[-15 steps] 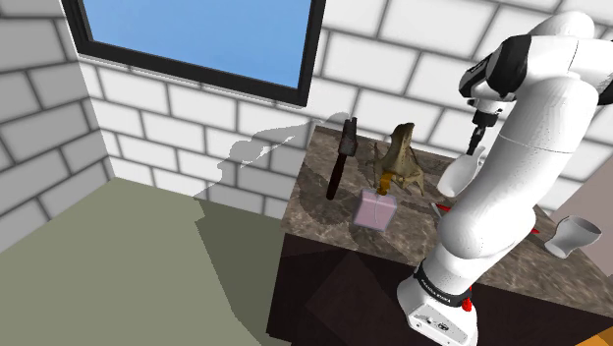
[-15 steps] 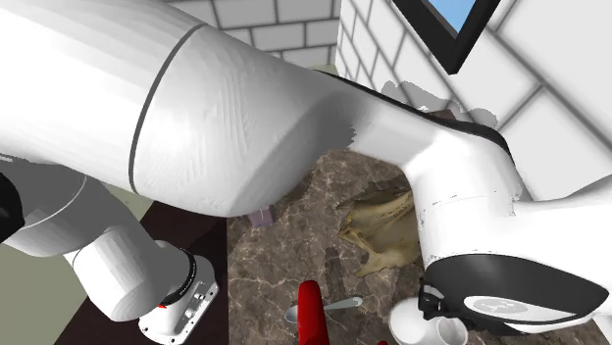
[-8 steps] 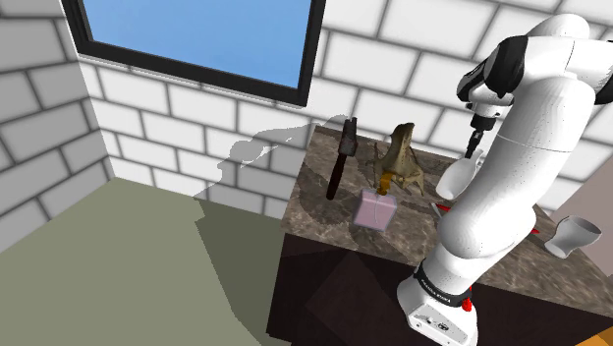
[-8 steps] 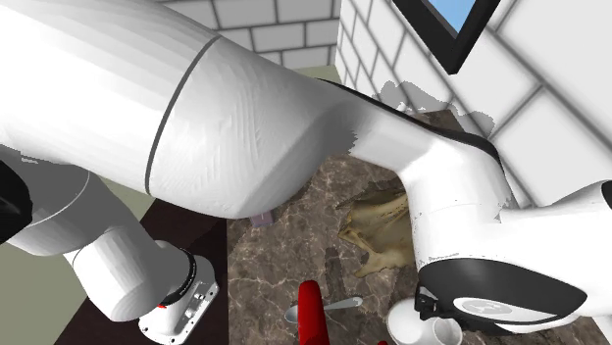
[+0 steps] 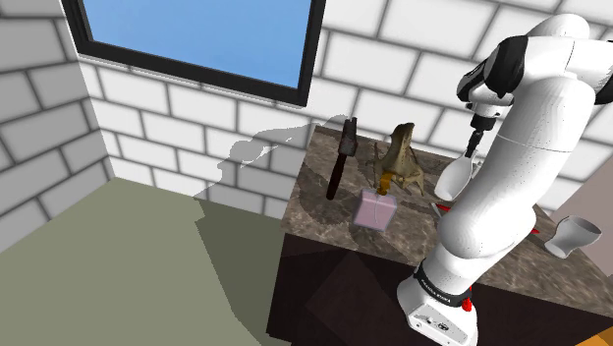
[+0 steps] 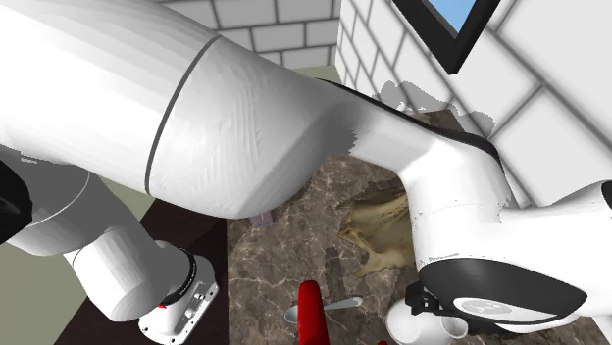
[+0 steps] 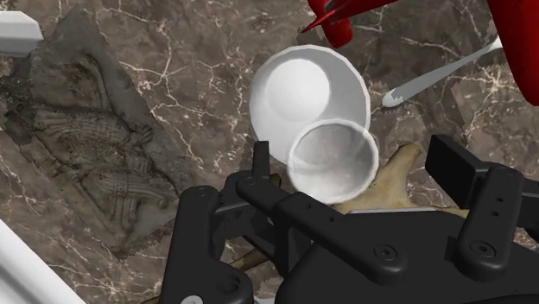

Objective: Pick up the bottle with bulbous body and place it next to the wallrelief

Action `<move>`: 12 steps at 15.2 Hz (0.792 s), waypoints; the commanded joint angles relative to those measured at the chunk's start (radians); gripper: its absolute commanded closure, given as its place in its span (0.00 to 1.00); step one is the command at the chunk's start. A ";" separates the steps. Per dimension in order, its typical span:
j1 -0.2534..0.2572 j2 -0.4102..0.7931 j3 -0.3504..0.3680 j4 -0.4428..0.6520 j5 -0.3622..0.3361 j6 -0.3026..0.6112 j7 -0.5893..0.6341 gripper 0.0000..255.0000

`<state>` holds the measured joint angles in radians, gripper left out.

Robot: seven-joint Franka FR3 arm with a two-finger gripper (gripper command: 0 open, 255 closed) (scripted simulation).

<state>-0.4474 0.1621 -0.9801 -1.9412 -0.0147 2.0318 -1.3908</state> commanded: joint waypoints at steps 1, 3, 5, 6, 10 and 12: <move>0.008 -0.015 -0.002 0.023 -0.013 -0.032 0.009 0.00; 0.021 -0.039 -0.005 0.072 -0.034 -0.097 0.024 0.00; 0.024 -0.047 -0.005 0.093 -0.040 -0.123 0.028 0.00; 0.024 -0.047 -0.004 0.093 -0.040 -0.123 0.028 0.00; 0.024 -0.047 -0.004 0.093 -0.040 -0.123 0.028 0.00; 0.024 -0.047 -0.004 0.093 -0.040 -0.123 0.028 0.00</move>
